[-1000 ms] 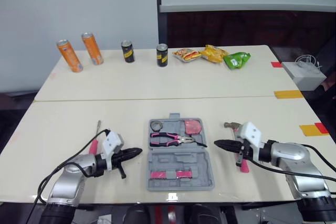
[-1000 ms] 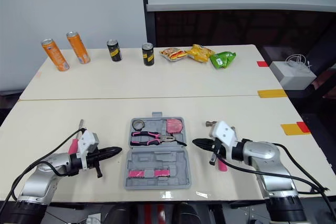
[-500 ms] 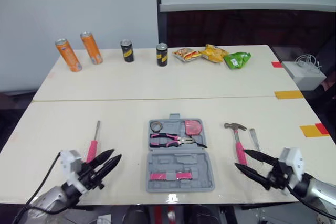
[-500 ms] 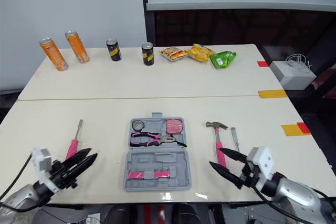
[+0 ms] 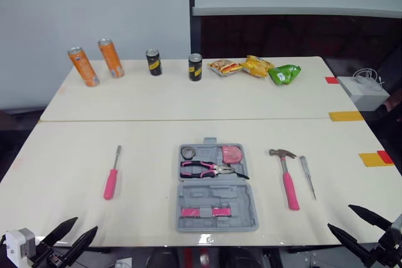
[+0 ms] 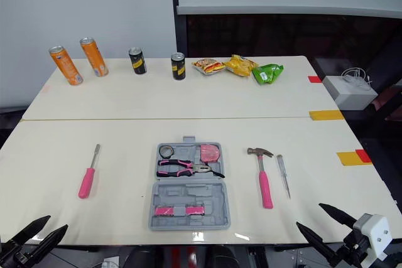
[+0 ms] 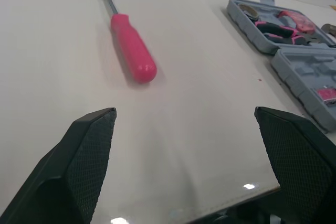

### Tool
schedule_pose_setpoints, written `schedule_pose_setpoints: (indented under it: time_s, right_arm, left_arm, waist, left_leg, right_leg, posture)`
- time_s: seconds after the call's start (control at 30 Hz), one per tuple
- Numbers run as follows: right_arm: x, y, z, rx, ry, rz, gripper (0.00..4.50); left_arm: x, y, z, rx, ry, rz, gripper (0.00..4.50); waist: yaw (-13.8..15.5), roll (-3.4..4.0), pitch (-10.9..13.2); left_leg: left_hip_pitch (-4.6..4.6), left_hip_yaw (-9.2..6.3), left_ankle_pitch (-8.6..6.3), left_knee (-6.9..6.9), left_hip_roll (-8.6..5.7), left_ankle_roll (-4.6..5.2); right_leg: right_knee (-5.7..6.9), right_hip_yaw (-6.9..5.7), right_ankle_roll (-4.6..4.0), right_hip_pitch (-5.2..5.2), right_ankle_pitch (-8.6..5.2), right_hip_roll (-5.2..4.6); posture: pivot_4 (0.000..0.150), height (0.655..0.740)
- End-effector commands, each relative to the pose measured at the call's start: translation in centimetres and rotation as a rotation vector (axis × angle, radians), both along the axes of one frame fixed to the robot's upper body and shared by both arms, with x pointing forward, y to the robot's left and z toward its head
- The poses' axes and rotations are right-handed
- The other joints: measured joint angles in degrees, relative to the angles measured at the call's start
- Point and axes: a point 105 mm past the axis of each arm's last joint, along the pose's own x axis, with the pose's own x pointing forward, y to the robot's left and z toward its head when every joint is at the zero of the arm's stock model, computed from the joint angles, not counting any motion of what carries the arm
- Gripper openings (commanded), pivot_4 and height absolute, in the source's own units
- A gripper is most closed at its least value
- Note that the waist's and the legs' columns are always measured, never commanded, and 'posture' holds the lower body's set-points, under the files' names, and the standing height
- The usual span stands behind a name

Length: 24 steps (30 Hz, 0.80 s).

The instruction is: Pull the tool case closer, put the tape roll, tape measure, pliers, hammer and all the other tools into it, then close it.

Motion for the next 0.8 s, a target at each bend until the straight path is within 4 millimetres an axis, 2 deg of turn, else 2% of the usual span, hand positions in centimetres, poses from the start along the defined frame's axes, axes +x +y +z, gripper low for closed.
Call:
schedule_pose_setpoints:
  time_s: [0.03, 0.27, 0.37, 0.57, 0.8]
  right_arm:
    - [0.6, 0.7, 0.9, -0.004, -0.045, 0.017, 4.50]
    - [2.4, 2.8, 1.9, 0.019, -0.078, 0.078, 4.50]
    - [3.4, 3.4, 2.5, 0.026, -0.089, 0.109, 4.50]
    - [5.9, 5.4, 4.6, 0.040, -0.128, 0.205, 4.50]
    - [8.0, 7.5, 6.2, 0.031, -0.167, 0.294, 4.50]
  left_arm:
    - [0.7, 0.2, 0.8, 0.018, -0.043, -0.022, 4.47]
    - [3.0, 0.6, 2.1, 0.026, -0.086, -0.076, 4.47]
    - [3.2, 0.7, 2.0, 0.017, -0.100, -0.112, 4.47]
    - [3.3, 0.7, 1.7, 0.005, -0.116, -0.270, 4.47]
    - [4.4, -1.3, 1.1, 0.003, -0.167, -0.384, 4.47]
  waist:
    - [0.10, -0.02, 0.01]
    - [0.23, 0.06, -0.04]
    - [0.02, 0.16, -0.11]
    - [0.04, 0.12, -0.13]
    - [0.32, 0.15, -0.16]
  left_leg:
    - [0.11, 0.01, -0.05, 0.00, 0.00, -0.07]
    - [0.30, 0.02, -0.05, 0.00, 0.00, -0.07]
    - [0.30, 0.05, -0.04, 0.00, -0.01, -0.05]
    - [0.32, 0.06, 0.10, 0.02, -0.01, 0.25]
    - [0.32, 0.07, 0.11, 0.14, -0.03, 0.26]
  right_leg:
    - [0.00, 0.00, 0.01, 0.10, 0.00, 0.00]
    - [0.09, 0.00, -0.02, 0.24, 0.01, 0.00]
    - [0.10, 0.03, -0.35, 0.24, 0.20, -0.01]
    - [0.21, 0.03, -0.37, 0.21, 0.22, -0.01]
    - [0.40, 0.02, -0.39, 0.15, 0.22, -0.07]
  posture:
    - [0.150, 0.7400]
    - [0.150, 0.7400]
    - [0.150, 0.7400]
    - [0.150, 0.7400]
    - [0.150, 0.7400]
